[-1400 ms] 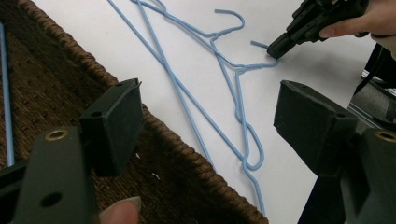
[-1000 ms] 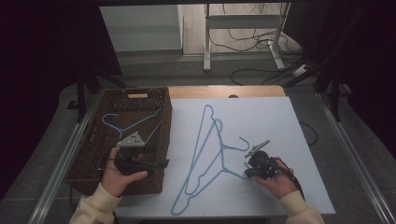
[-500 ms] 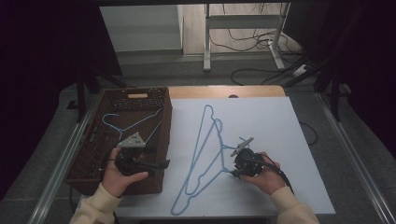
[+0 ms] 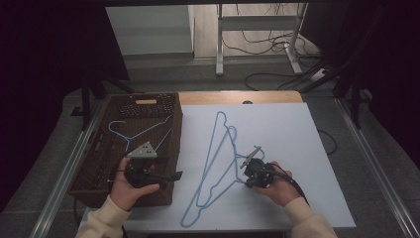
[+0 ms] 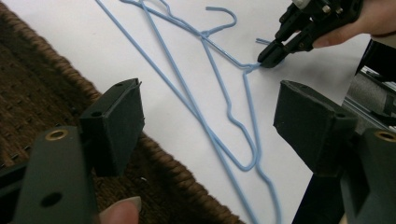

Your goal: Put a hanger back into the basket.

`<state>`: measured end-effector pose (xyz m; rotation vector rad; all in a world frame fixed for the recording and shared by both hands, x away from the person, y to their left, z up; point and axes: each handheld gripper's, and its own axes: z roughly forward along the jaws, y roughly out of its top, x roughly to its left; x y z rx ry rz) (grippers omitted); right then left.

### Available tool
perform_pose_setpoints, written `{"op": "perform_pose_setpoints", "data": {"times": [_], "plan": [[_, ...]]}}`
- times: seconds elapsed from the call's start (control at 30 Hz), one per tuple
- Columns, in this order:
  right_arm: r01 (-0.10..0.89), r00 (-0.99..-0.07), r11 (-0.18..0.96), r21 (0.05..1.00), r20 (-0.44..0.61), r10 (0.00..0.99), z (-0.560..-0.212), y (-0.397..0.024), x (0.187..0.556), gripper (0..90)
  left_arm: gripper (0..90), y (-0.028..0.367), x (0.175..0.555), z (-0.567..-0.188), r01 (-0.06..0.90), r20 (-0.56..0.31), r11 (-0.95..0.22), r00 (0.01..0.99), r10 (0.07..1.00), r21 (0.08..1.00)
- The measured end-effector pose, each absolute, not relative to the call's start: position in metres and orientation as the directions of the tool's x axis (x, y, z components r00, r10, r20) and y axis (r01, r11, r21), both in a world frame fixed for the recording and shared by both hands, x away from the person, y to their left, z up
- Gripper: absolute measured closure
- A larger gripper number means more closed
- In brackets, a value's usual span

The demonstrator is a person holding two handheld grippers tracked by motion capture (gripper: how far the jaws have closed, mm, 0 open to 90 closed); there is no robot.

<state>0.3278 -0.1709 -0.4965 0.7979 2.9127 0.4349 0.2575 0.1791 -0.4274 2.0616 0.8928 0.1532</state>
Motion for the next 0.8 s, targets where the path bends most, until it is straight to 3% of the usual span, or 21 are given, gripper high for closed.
{"op": "perform_pose_setpoints", "data": {"times": [0.17, 0.5, 0.8], "plan": [[0.511, -0.849, 0.795, 0.327, 0.053, 0.525, -0.494, -0.176, 0.33, 86.0, 24.3, 0.167, 0.255, -0.426, 0.52, -0.191, -0.399, 0.757, 0.625, 0.756], [0.502, -0.849, 0.794, 0.343, 0.021, 0.527, -0.477, -0.173, 0.325, 86.1, 24.4, 0.124, 0.251, -0.427, 0.478, -0.143, -0.486, 0.805, 0.576, 0.732], [0.502, -0.85, 0.793, 0.346, 0.028, 0.526, -0.474, -0.175, 0.323, 86.1, 24.5, 0.09, 0.255, -0.44, 0.507, -0.168, -0.523, 0.809, 0.563, 0.685]]}}
